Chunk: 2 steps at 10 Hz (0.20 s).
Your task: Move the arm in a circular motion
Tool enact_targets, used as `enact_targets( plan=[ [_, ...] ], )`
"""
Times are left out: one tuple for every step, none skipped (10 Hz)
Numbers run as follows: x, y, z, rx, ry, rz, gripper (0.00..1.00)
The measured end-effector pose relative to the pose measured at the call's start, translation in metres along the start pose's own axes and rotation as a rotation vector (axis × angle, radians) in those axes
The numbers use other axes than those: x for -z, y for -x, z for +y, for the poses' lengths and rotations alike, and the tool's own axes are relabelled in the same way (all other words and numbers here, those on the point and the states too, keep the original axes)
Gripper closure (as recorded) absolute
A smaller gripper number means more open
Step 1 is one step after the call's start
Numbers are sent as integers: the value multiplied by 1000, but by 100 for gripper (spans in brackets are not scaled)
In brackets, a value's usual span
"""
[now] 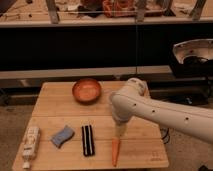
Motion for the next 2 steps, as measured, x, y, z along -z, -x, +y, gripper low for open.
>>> enact_targets(
  plan=[
    [-5,32,-2,43,5,-33,20],
    [-8,49,-4,60,7,-54,20]
  ],
)
